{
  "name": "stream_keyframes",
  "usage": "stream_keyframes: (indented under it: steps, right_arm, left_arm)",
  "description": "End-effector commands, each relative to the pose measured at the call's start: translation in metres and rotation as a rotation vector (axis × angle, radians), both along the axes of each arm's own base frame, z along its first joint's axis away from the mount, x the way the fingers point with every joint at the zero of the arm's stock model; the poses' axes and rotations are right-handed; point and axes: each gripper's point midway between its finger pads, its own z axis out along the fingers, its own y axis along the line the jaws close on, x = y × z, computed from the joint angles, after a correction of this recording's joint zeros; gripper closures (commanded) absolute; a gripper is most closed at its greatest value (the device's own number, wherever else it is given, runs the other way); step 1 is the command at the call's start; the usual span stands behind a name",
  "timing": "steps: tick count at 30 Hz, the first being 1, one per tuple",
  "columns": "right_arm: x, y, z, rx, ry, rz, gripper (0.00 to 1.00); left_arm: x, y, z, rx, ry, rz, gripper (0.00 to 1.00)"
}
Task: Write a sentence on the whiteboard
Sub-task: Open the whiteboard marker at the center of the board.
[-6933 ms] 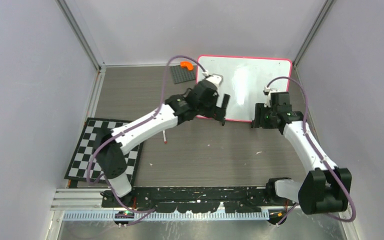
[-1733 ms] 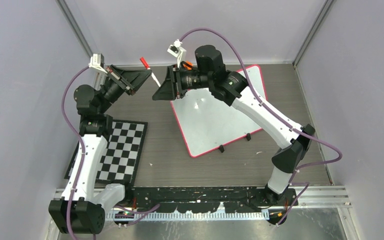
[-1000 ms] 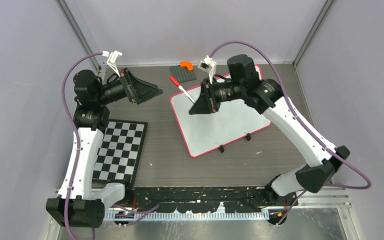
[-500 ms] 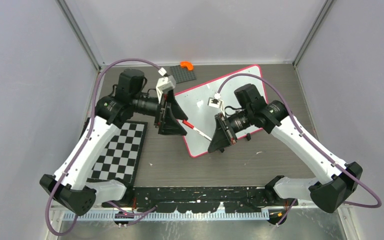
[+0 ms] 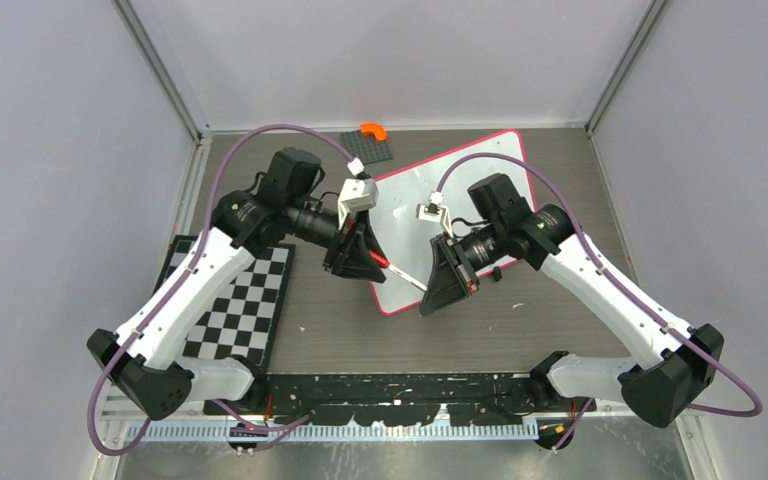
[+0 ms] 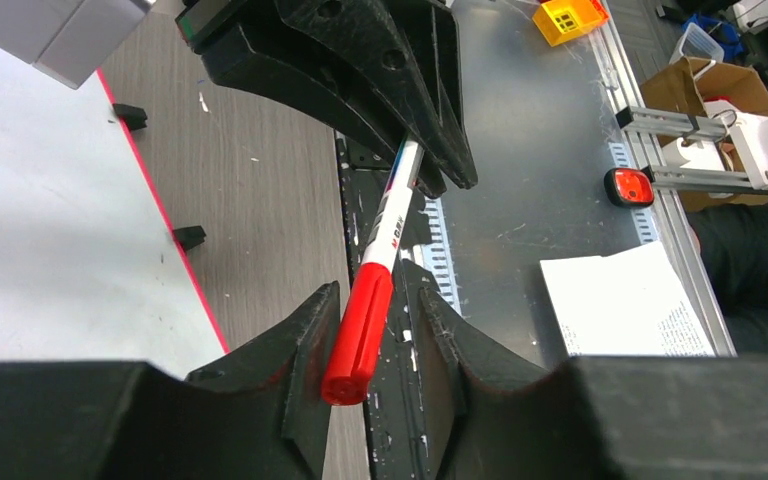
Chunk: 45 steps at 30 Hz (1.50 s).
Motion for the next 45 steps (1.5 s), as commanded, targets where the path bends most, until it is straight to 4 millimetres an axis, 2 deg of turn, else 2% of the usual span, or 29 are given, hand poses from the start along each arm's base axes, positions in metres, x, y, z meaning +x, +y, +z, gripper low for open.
stream_keyframes:
  steps: [1, 7, 16, 20, 22, 23, 24, 27, 28, 30, 33, 34, 36, 38, 40, 44, 45]
  right_arm:
    - [-0.007, -0.002, 0.014, 0.051, 0.008, 0.027, 1.0]
    - [-0.008, -0.002, 0.015, 0.053, 0.027, 0.034, 1.0]
    - [-0.008, -0.002, 0.014, 0.037, 0.034, 0.035, 1.0]
    - [-0.007, -0.002, 0.016, 0.036, 0.022, 0.035, 1.0]
    - [-0.006, -0.002, 0.015, 0.031, 0.014, 0.03, 1.0]
    - [-0.004, -0.002, 0.013, 0.021, -0.001, 0.019, 0.97]
    - [0.001, -0.001, 0.01, 0.006, -0.023, 0.001, 0.88]
    - [0.027, 0.001, -0.002, -0.087, -0.121, -0.105, 0.44]
    - [0.038, 0.0, -0.003, -0.12, -0.153, -0.146, 0.35]
    - [0.061, -0.006, 0.0, -0.164, -0.18, -0.218, 0.28]
    - [0.092, -0.013, 0.029, -0.151, -0.2, -0.33, 0.25]
    - [0.1, -0.017, 0.041, -0.127, -0.207, -0.362, 0.25]
    - [0.112, -0.022, 0.066, -0.071, -0.239, -0.413, 0.25]
    - [0.118, -0.025, 0.082, -0.04, -0.276, -0.445, 0.25]
    - [0.121, -0.022, 0.092, -0.011, -0.273, -0.457, 0.25]
    - [0.124, -0.012, 0.107, 0.091, -0.154, -0.518, 0.24]
    - [0.127, -0.011, 0.105, 0.099, -0.131, -0.546, 0.23]
  left_arm:
    - [-0.006, 0.0, 0.019, -0.055, -0.055, -0.034, 0.66]
    - [-0.009, 0.003, 0.02, -0.051, -0.077, -0.044, 0.73]
    - [-0.014, 0.003, 0.029, -0.07, -0.079, -0.062, 0.62]
    - [-0.016, 0.003, 0.03, -0.073, -0.069, -0.07, 0.72]
    - [-0.017, 0.003, 0.029, -0.073, -0.06, -0.072, 0.85]
    - [-0.017, 0.003, 0.029, -0.074, -0.058, -0.071, 0.94]
    - [-0.016, 0.003, 0.027, -0.069, -0.045, -0.063, 0.99]
    - [-0.008, 0.0, 0.021, -0.052, -0.007, -0.005, 1.0]
    - [-0.001, -0.002, 0.021, -0.054, 0.021, 0.028, 1.0]
    - [0.012, -0.005, 0.031, -0.086, 0.189, 0.106, 1.0]
    - [0.039, -0.004, 0.05, -0.196, 0.357, 0.2, 1.0]
    - [0.047, -0.003, 0.049, -0.234, 0.391, 0.222, 1.0]
    - [0.058, 0.0, 0.056, -0.296, 0.413, 0.259, 1.0]
    - [0.066, 0.002, 0.058, -0.324, 0.425, 0.294, 1.0]
    - [0.073, 0.005, 0.066, -0.376, 0.424, 0.321, 1.0]
    - [0.085, 0.014, 0.076, -0.462, 0.49, 0.37, 1.0]
    - [0.086, 0.014, 0.076, -0.467, 0.493, 0.374, 1.0]
